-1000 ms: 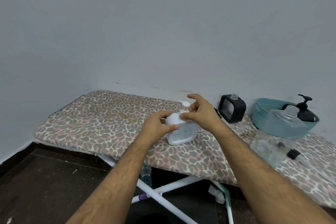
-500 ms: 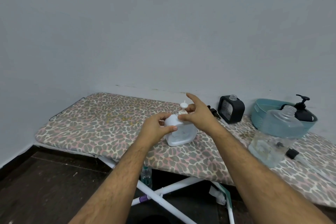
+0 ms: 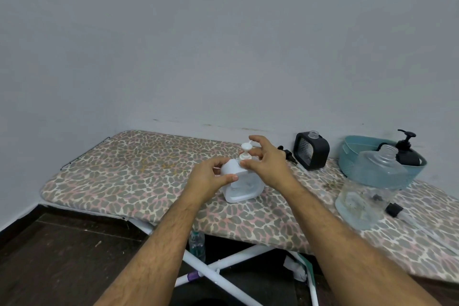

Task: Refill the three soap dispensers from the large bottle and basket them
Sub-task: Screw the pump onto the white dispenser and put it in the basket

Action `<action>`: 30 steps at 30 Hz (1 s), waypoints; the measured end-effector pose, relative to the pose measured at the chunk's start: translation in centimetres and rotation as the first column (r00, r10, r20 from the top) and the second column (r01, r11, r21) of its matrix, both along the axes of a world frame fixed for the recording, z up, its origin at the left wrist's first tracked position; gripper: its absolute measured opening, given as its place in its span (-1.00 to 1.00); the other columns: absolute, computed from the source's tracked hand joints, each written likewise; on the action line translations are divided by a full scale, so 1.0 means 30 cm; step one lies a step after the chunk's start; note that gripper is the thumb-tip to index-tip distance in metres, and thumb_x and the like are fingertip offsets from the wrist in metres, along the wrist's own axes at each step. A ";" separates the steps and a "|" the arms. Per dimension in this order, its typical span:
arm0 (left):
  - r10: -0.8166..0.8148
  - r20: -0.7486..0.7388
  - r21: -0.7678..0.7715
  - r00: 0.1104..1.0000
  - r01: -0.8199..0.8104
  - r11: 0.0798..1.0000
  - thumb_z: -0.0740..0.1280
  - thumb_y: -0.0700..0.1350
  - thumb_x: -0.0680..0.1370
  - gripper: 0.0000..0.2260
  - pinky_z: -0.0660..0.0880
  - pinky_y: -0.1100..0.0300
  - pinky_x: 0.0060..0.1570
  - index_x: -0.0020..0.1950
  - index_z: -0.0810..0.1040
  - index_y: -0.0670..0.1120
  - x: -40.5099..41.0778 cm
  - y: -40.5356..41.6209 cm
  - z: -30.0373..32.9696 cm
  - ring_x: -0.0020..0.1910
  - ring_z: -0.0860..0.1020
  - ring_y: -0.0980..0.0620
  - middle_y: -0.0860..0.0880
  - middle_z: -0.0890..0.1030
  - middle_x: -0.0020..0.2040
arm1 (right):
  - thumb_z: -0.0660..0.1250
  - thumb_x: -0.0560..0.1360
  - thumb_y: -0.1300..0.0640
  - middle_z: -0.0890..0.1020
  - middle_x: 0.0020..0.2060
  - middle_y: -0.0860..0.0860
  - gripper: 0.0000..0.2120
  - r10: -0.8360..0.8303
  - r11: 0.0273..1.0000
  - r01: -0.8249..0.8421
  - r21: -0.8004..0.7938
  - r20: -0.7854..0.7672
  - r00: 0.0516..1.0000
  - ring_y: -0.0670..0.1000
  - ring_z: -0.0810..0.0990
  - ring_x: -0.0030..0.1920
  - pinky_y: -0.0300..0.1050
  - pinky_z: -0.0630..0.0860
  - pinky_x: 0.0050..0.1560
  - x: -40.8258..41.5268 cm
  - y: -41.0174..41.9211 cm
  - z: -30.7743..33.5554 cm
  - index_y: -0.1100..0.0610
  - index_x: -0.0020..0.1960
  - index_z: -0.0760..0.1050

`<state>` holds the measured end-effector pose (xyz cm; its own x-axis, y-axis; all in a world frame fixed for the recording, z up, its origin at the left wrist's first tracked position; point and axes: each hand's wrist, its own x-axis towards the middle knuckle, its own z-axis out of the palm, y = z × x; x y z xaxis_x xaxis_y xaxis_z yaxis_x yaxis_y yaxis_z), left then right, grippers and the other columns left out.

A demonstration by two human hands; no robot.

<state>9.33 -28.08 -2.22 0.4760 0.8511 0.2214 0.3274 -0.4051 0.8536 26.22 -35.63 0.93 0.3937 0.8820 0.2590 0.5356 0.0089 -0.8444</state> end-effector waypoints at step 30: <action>0.059 0.068 0.033 0.996 -0.061 0.998 0.57 -0.06 0.38 -0.55 0.45 0.29 0.01 0.25 0.59 -0.02 0.011 -0.046 -0.013 0.07 0.58 0.12 0.15 0.60 0.08 | 0.40 0.52 0.07 0.64 0.21 -0.07 -0.49 -0.352 0.934 0.345 0.094 0.063 0.934 0.06 0.42 0.27 -0.51 0.03 -0.03 -0.145 -0.003 -0.061 -0.06 0.39 0.26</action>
<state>9.66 -29.45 -2.60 0.4076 0.8688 0.2812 0.2943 -0.4164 0.8602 21.88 -35.73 -0.90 0.6485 0.6681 0.3648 0.5810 -0.1248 -0.8042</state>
